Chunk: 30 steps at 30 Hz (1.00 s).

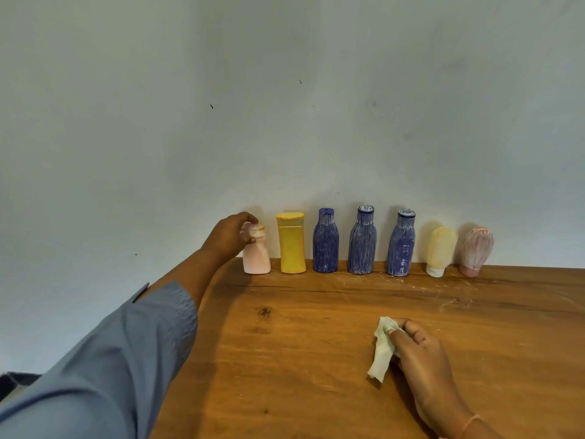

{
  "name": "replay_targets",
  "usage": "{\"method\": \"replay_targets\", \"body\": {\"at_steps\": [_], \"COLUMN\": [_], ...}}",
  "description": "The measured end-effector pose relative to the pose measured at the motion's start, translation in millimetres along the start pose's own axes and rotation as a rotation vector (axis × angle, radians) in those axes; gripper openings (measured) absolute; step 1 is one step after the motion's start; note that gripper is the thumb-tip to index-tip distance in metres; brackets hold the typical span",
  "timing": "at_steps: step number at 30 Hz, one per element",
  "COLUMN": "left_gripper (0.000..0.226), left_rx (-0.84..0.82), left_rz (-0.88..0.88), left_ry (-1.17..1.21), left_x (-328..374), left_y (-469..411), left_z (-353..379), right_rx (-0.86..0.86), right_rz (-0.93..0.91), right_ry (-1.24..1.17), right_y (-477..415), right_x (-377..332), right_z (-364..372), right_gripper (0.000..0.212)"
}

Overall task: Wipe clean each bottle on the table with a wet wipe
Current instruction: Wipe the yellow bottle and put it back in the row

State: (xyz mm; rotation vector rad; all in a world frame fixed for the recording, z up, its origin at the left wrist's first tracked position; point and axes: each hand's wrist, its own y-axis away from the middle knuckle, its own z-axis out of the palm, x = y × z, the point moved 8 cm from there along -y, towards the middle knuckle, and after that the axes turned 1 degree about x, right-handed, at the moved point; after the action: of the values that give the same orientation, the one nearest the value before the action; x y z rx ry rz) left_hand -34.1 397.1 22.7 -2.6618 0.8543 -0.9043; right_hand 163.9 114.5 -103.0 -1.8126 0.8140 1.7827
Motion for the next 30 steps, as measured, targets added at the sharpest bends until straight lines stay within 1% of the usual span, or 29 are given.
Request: {"method": "replay_targets", "body": {"at_steps": [5, 7, 10, 13, 14, 16, 19, 20, 22, 24, 26, 28, 30], "left_gripper": [0.049, 0.057, 0.065, 0.065, 0.063, 0.061, 0.057, 0.055, 0.052, 0.051, 0.05, 0.049, 0.05], "left_rx": [-0.001, -0.001, 0.088, 0.182, 0.175, 0.104, -0.02, -0.026, 0.029, 0.082, 0.081, 0.096, 0.117], "left_rz": [-0.004, 0.004, 0.045, 0.144, 0.183, 0.241, 0.232, 0.221, 0.219, 0.233, 0.192, 0.134, 0.081], "left_ry": [0.016, -0.018, -0.098, -0.218, -0.277, -0.406, -0.596, -0.638, -0.679, -0.621, -0.436, -0.246, -0.118], "left_x": [0.9, 3.3, 12.1, 33.9, 43.3, 59.4, 71.6, 73.8, 79.2, 85.7, 87.9, 87.5, 88.7], "left_y": [-1.7, -1.6, -0.1, -0.8, -1.7, -3.9, -4.9, -5.4, -4.4, 1.7, 14.8, 31.5, 53.0], "left_z": [-0.4, -0.5, -7.4, -10.7, -7.2, 7.1, 29.5, 32.8, 31.9, 28.4, 23.5, 13.9, 1.7], "right_rx": [0.005, 0.011, 0.02, 0.023, 0.024, 0.024, 0.018, 0.019, 0.026, 0.041, 0.054, 0.05, 0.039], "right_rz": [-0.002, -0.014, -0.023, -0.034, -0.039, -0.045, -0.036, -0.033, -0.035, -0.039, -0.044, -0.03, 0.014], "right_ry": [-0.002, 0.005, 0.013, 0.022, 0.021, 0.009, -0.004, -0.002, 0.007, 0.009, 0.01, -0.007, -0.046], "right_y": [0.3, 1.4, 2.5, 2.8, 3.3, 5.2, 5.9, 6.2, 7.2, 9.3, 12.6, 15.2, 20.0], "right_x": [0.8, -1.4, -2.7, -2.3, -2.9, -5.9, -5.4, -5.0, -5.9, -9.5, -13.6, -14.6, -14.0], "right_z": [-0.1, -0.8, -1.0, -1.0, -0.9, -0.8, 0.1, 0.0, -0.6, -2.0, -4.1, -5.5, -7.7], "right_gripper": [0.017, 0.017, 0.017, 0.017, 0.018, 0.018, 0.017, 0.016, 0.016, 0.017, 0.021, 0.02, 0.021]}}
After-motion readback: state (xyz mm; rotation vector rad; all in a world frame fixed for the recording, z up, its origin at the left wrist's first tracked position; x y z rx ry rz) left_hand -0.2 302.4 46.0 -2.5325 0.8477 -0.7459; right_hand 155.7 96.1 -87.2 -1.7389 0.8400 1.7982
